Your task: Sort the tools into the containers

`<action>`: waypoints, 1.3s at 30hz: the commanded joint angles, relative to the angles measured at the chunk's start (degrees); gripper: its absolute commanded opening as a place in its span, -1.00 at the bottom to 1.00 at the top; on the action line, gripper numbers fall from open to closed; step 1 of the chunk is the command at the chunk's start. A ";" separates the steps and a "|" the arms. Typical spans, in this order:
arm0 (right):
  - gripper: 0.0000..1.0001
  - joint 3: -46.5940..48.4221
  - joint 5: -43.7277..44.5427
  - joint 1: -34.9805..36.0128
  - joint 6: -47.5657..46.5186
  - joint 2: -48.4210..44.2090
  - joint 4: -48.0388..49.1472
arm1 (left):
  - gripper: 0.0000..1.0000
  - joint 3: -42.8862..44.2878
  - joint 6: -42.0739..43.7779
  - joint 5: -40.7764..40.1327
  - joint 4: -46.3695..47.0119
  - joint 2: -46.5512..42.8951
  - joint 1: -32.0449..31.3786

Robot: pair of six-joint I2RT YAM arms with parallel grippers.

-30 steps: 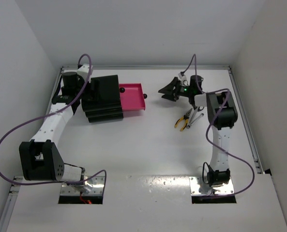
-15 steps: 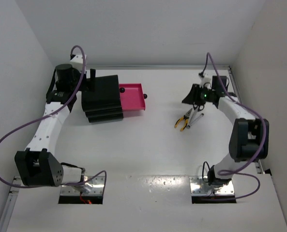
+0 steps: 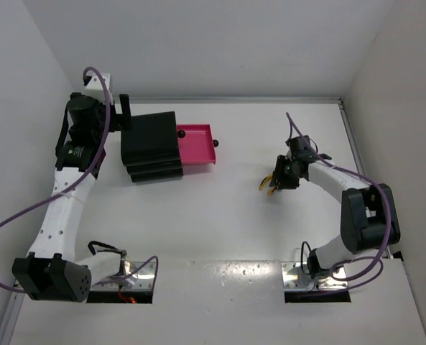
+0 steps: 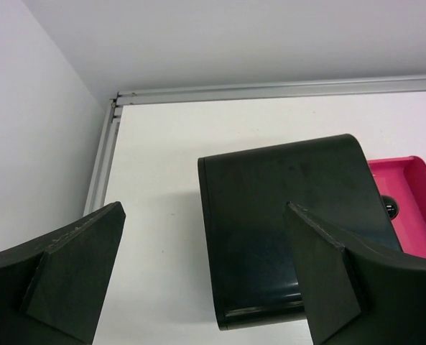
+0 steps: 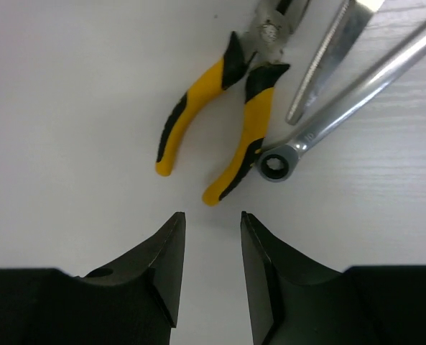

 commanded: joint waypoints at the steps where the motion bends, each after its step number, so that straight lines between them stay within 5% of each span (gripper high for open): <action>1: -0.26 0.99 7.29 0.61 4.86 2.13 -1.56 | 0.98 0.28 -1.20 -2.26 0.21 -1.79 -0.63; 18: -0.26 5.74 4.74 1.13 10.05 13.13 -1.56 | 0.98 -1.30 -1.20 -3.49 0.73 -1.79 -0.63; 28: -0.08 5.74 1.31 1.13 11.99 11.47 0.89 | 0.98 -2.97 -0.67 -3.49 2.40 -1.79 -0.63; 39: -0.10 5.21 -1.15 1.13 14.19 8.91 2.57 | 0.98 -4.03 -0.15 -3.49 2.93 -1.79 -0.63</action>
